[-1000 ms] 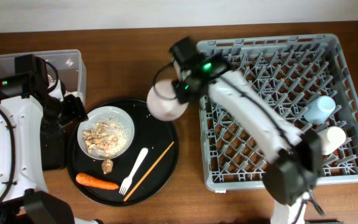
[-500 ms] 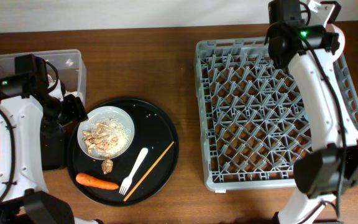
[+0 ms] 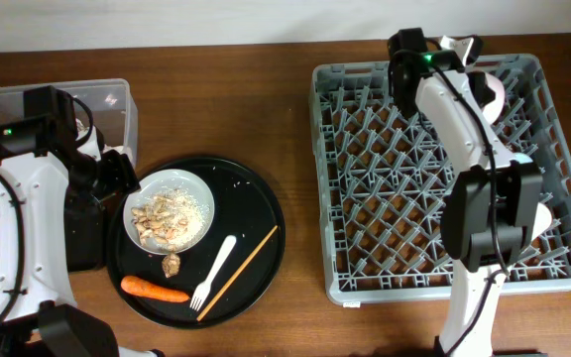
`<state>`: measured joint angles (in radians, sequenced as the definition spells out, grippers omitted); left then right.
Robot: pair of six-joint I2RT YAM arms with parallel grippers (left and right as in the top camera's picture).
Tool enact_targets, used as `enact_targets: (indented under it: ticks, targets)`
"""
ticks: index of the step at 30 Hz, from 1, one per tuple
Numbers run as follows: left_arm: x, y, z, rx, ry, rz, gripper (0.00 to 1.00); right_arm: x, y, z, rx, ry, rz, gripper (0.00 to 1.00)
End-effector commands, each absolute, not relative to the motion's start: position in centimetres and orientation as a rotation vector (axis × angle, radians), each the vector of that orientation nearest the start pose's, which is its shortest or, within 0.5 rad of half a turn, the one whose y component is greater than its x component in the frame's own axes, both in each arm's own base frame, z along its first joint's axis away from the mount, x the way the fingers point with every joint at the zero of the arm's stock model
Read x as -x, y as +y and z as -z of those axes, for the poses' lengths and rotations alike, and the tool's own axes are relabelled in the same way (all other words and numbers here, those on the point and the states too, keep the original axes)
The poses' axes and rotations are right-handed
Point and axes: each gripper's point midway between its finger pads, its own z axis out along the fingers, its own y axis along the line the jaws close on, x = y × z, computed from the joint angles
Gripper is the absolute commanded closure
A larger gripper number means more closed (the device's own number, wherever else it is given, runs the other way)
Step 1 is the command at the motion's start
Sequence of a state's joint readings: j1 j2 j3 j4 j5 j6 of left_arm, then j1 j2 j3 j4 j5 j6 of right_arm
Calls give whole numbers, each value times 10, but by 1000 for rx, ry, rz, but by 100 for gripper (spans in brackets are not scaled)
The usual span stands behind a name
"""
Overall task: Sort waste into correct bins and load items into the dishwasher rack
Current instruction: 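Place the pink cup in the rack's back area with the right gripper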
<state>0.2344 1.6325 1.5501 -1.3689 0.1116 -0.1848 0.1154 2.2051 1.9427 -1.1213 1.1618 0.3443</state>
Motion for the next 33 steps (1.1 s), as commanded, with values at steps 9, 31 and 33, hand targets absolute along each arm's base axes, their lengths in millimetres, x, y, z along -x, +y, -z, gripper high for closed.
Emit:
enact_targets:
  ticks: [9,31,33]
  targets:
    - [-311,57,-179,630,2925,156,31,-466,-103,-216,-376,2010,1729,96]
    - [-313,57,-179,628,2918,156,31,-439,-31,-149,-370,2359,1261,39]
    - [-313,57,-179,628,2917,155,31,-433,-21,-171,-444,2408,1047,37]
